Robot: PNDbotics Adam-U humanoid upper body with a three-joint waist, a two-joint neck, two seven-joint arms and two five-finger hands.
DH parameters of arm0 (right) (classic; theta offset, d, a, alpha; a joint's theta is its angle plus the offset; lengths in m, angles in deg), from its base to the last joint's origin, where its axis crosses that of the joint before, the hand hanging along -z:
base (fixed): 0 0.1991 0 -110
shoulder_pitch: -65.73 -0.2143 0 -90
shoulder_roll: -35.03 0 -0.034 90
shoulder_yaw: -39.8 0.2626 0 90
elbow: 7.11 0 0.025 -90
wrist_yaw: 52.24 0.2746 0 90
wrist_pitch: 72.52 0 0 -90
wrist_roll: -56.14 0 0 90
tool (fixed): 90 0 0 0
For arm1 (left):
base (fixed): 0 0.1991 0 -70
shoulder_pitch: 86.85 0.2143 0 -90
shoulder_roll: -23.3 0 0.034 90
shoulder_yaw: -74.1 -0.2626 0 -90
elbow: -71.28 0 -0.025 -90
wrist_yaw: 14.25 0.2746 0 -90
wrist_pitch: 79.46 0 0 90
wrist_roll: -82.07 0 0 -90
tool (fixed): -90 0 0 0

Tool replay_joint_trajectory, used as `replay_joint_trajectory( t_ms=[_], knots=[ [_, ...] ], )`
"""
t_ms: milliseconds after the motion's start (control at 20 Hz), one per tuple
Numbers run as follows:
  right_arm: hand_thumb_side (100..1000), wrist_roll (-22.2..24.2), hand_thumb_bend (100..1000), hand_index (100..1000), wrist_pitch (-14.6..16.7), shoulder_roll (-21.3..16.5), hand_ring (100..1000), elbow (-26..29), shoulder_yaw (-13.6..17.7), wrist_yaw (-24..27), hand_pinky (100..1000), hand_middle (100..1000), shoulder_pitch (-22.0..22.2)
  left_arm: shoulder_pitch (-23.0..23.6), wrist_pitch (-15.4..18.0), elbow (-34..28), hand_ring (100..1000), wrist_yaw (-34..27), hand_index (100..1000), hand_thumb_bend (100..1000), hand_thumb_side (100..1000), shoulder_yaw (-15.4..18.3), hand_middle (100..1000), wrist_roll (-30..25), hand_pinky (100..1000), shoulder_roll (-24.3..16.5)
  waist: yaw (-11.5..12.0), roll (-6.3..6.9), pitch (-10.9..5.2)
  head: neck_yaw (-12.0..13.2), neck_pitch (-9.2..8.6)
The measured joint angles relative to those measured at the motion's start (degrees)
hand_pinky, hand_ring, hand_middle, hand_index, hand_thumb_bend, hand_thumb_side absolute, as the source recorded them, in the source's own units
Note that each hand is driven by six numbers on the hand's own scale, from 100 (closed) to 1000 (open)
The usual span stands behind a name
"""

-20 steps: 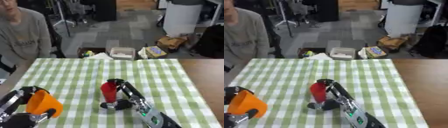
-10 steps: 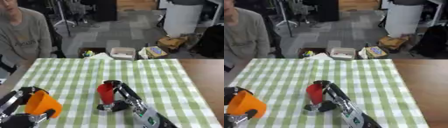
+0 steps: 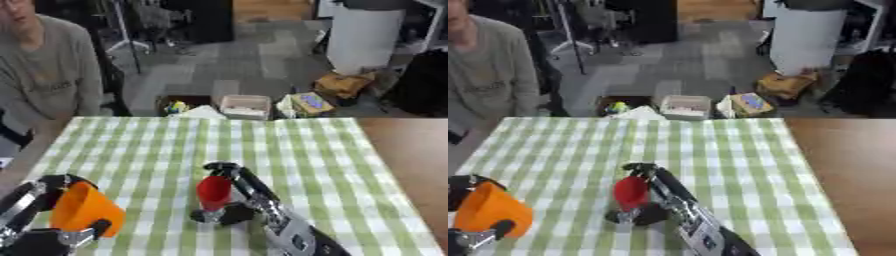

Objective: Pour the contents of one cup into another cup.

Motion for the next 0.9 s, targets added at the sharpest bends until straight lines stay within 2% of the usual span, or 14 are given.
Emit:
replay_joint_trajectory(
  t_ms=[250, 450, 650, 900],
  knots=[
    [100, -0.5, 507, 830, -0.4, 0.0, 366, 0.0, 0.0, 0.2, 360, 434, 0.0, 0.0, 0.0, 0.0, 415, 0.0, 692, 339, 178, 0.0, 396, 0.0, 440, 0.0, 0.0, 0.0, -0.01, 0.0, -0.06],
    [100, -0.5, 439, 815, -0.6, 0.1, 299, 0.0, 0.0, 1.0, 338, 399, 0.0, 0.0, 0.0, 0.0, 415, 0.0, 692, 339, 179, 0.0, 396, 0.0, 440, 0.0, 0.0, -0.01, -0.01, 0.0, -0.47],
    [100, -0.7, 409, 804, -0.7, 0.2, 255, 0.0, 0.0, 2.1, 325, 390, 0.0, 0.0, 0.0, -0.1, 416, -0.1, 692, 335, 178, 0.0, 396, 0.0, 440, 0.0, -0.2, -0.07, -0.01, 0.0, -0.5],
    [100, -2.4, 392, 800, -1.1, 0.0, 240, 0.3, 0.0, 2.9, 310, 391, 0.0, 0.0, 0.0, -0.4, 414, -0.3, 692, 336, 180, 0.0, 394, 0.0, 439, 0.0, -0.6, -0.29, -0.03, 0.2, -0.52]
  ],
)
